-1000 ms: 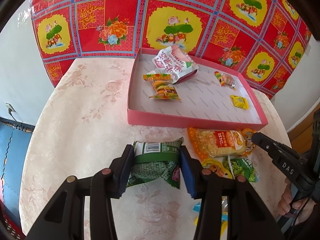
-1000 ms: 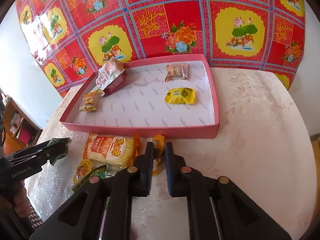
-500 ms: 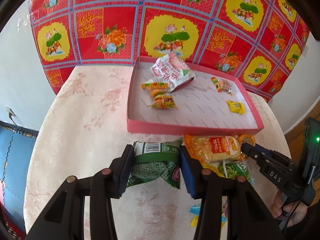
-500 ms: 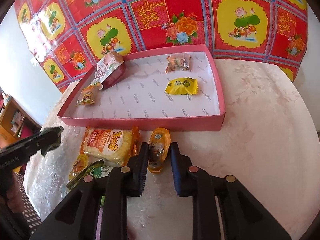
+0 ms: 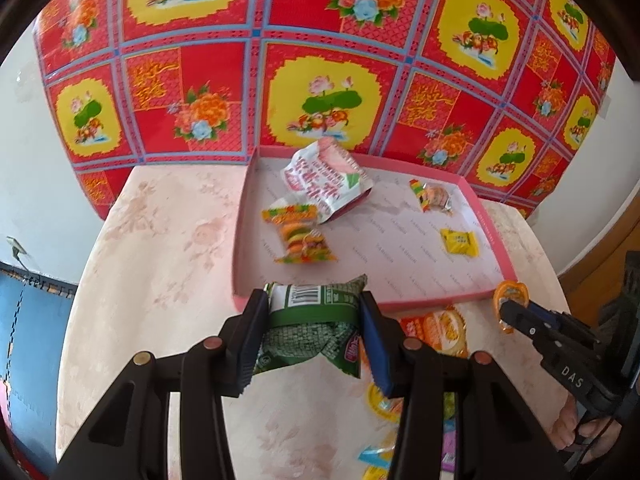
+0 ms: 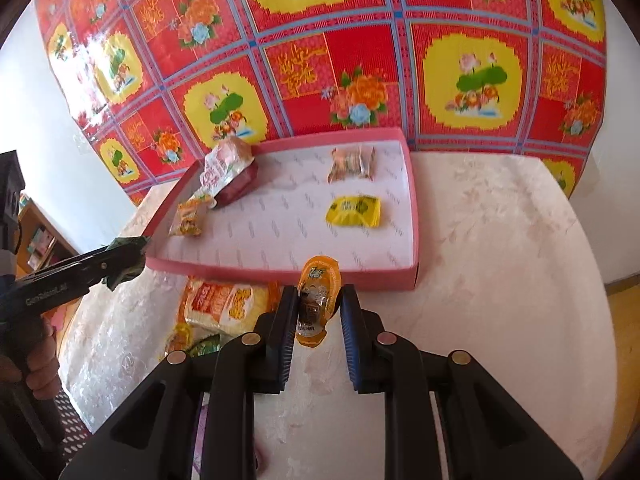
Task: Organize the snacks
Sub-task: 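Close the right tool on the orange jelly cup while the left tool lifts the green bag, then carry the bag and cup over the pink box and open both tools to drop them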
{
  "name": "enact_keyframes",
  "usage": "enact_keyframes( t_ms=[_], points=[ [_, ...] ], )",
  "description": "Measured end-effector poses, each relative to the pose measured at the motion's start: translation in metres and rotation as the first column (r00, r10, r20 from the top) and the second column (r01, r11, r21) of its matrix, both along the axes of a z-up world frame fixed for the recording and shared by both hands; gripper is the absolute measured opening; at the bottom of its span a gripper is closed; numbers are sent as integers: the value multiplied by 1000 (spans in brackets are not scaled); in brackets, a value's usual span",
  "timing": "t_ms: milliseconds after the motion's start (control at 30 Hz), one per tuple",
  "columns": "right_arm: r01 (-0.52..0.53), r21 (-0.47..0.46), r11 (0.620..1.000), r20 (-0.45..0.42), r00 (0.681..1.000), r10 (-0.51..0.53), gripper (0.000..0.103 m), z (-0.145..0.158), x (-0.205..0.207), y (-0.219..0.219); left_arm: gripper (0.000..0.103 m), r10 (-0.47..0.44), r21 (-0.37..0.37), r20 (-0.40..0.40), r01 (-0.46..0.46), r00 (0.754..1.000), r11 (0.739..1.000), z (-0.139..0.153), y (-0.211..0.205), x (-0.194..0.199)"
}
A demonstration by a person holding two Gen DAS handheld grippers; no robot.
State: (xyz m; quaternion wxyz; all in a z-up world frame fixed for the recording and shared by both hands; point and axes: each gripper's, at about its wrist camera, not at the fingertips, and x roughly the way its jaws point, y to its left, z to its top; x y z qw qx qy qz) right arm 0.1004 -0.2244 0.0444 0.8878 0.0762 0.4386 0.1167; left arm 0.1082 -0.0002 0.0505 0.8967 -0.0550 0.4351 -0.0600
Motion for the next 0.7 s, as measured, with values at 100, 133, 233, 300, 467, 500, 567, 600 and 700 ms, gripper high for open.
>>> enact_keyframes(
  t_ms=[100, 133, 233, 300, 467, 500, 567, 600, 700],
  points=[
    [-5, -7, 1000, 3, 1000, 5, 22, 4, 8, -1, 48, -16, -2, 9, 16, 1000, 1000, 4, -7, 9],
    [-6, -7, 1000, 4, 1000, 6, 22, 5, 11, -2, 48, -20, -2, 10, 20, 1000, 1000, 5, -9, 11],
    [-14, -17, 1000, 17, 1000, 14, 22, 10, 19, -2, 48, -33, 3, 7, 33, 999, 999, 5, -18, 21],
    [-18, -22, 1000, 23, 1000, 19, 22, 12, 26, -3, 48, -40, 4, 0, 40, 999, 999, 2, -22, 29],
    [-24, -29, 999, 36, 999, 25, 22, 14, 42, -5, 48, -57, 9, -17, 57, 998, 998, -6, -34, 44],
    [-24, -30, 999, 37, 999, 25, 22, 14, 45, -5, 48, -58, 10, -18, 59, 998, 998, -7, -36, 47],
    [-23, -33, 999, 37, 999, 24, 22, 13, 51, -6, 48, -66, 14, -21, 67, 998, 998, -9, -40, 52],
    [-22, -33, 999, 37, 999, 23, 22, 12, 55, -6, 48, -71, 15, -23, 71, 997, 997, -11, -43, 56],
    [-15, -36, 999, 35, 999, 16, 22, 9, 66, -8, 48, -78, 12, -28, 79, 997, 997, -16, -47, 64]
  ],
)
